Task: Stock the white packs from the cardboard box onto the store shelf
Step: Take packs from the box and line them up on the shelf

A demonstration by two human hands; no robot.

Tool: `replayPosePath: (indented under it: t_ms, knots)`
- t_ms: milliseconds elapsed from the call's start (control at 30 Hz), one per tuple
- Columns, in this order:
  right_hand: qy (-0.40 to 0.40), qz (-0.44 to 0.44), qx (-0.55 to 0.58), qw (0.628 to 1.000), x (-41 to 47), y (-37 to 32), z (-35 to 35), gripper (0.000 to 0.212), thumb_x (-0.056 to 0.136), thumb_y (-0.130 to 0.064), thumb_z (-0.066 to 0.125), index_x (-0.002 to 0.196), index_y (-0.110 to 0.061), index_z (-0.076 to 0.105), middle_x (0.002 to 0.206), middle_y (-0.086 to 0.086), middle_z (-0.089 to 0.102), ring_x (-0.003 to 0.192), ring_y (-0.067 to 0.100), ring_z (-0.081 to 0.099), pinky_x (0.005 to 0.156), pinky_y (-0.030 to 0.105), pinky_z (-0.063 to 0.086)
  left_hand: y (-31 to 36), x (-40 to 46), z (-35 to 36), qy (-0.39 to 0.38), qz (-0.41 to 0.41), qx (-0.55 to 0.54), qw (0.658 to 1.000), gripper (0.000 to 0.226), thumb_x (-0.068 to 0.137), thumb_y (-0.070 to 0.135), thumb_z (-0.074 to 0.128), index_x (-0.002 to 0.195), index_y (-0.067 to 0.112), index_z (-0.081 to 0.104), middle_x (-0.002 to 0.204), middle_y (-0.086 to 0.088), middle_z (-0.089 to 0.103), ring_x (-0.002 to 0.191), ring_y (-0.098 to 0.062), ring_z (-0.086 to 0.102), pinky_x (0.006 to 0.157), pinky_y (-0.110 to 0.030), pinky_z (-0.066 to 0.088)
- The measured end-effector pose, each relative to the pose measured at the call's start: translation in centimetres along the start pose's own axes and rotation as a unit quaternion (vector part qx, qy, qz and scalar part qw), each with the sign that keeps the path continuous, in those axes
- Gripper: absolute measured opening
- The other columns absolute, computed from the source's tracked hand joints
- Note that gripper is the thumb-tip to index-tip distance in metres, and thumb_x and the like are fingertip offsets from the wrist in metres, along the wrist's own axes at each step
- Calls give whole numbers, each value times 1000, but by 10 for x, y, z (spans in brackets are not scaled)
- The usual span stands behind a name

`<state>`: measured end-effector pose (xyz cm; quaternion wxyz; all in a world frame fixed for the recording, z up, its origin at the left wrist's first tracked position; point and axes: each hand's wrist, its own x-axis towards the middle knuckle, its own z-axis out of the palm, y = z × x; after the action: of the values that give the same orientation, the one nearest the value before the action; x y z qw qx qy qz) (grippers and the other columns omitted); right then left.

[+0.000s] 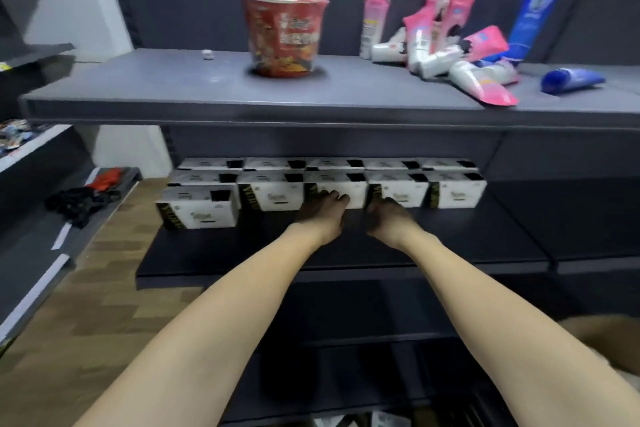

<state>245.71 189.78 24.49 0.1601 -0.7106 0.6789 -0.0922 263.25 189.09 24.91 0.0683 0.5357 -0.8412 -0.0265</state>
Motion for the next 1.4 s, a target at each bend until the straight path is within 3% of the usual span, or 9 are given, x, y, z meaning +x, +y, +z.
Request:
replayPosePath:
  t_ms: [167,300,400,633,767,867,1067,1233,1400]
  knots:
    - [60,84,16,995,-49,105,-34,27,84,-25,63,108,-12,59,112,15,66,97,32,60,70,31,45,102,44,12,-18,103,-37,994,27,98,24,44,122,18,53,125,-7,55,109,-31,55,87,-40,49]
    - [108,157,39,981,-97,191,-54,41,82,-24,66,120,-9,57,118,16,55,107,36,55,87,39,50,186,68,28,-52,167,-69,982,33,101,25,43,131,16,50,136,-8,50,110,-31,54,85,-38,50]
    - [121,212,45,969,-136,251,-59,34,85,-24,66,115,-12,55,113,10,52,105,32,55,87,40,50,250,79,45,-54,226,-40,972,28,101,29,46,124,14,51,121,-8,55,101,-29,56,73,-38,50]
    - [109,347,91,927,-222,373,-31,30,86,-19,63,114,-13,55,112,7,52,103,28,55,78,34,45,391,83,106,-85,357,24,930,25,102,30,46,121,15,50,117,-7,56,108,-29,53,81,-38,40]
    - [101,393,141,903,-256,429,-5,29,84,-19,65,110,-13,54,113,8,55,100,27,55,78,33,45,455,82,145,-121,390,44,912,24,98,25,45,118,14,52,114,-6,56,106,-29,53,75,-35,35]
    - [84,416,181,887,-275,469,17,30,86,-21,64,113,-14,53,111,8,58,94,24,57,78,37,51,493,85,176,-155,401,59,901,26,97,26,44,118,13,51,117,-8,57,109,-30,53,77,-37,36]
    - [-13,437,238,867,-293,526,73,12,91,-19,58,98,-14,50,94,6,57,91,28,60,61,32,41,538,91,235,-244,384,70,888,35,98,31,47,129,14,51,126,-7,56,116,-30,51,89,-41,44]
    - [-107,451,238,854,-284,540,117,52,93,-39,59,134,-10,45,131,14,51,116,33,51,85,37,47,544,87,264,-292,362,71,882,30,98,29,47,123,13,52,120,-9,57,110,-31,53,83,-40,46]
    - [-141,456,243,844,-264,530,139,90,86,-57,63,153,-12,23,154,15,31,139,34,32,111,43,35,538,85,280,-317,335,85,884,25,98,27,46,117,12,53,114,-10,58,106,-31,54,80,-38,41]
